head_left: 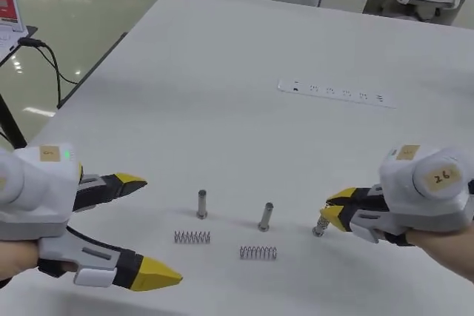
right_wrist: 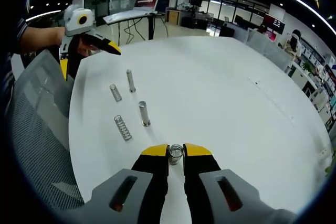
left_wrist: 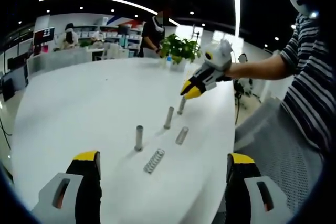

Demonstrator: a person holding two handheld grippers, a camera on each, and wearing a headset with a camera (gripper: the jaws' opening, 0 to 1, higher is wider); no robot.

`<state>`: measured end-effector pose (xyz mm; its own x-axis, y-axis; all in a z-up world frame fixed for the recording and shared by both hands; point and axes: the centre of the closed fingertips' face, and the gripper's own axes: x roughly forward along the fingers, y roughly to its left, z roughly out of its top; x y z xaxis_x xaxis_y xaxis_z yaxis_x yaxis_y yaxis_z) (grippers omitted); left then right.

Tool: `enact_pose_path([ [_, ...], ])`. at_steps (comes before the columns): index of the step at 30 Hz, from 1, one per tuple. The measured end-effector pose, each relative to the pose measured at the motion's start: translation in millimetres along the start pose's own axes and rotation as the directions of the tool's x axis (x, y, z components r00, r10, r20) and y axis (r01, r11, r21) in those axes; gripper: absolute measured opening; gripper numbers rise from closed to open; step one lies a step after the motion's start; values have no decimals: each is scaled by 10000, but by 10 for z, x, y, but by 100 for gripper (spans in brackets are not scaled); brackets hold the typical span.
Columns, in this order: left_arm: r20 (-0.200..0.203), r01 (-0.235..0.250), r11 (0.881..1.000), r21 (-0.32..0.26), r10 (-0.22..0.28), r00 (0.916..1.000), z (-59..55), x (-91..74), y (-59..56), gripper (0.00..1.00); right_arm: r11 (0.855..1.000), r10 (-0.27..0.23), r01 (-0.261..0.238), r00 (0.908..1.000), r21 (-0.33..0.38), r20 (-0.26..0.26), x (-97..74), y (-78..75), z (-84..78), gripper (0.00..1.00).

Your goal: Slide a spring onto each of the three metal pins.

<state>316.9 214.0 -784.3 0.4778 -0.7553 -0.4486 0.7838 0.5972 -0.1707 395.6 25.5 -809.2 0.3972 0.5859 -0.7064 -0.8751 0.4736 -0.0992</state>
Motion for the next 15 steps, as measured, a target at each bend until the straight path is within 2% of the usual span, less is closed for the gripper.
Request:
enact_pose_path([
  [7,41,-10,10000,-39,10,10000,11,3,3,97,10000,7,-8,9995,-24,-312,72,37,-127,8],
  [8,43,-13,10000,-39,13,10000,11,4,2,97,10000,-48,47,9999,-49,-91,65,23,-91,8],
  [9,42,-17,10000,-35,17,10000,10,4,2,97,10000,-18,19,9997,56,-236,60,22,-113,8],
  [15,94,-25,9999,-117,26,10000,18,4,2,96,9998,185,-183,9997,102,-179,63,31,-99,9],
])
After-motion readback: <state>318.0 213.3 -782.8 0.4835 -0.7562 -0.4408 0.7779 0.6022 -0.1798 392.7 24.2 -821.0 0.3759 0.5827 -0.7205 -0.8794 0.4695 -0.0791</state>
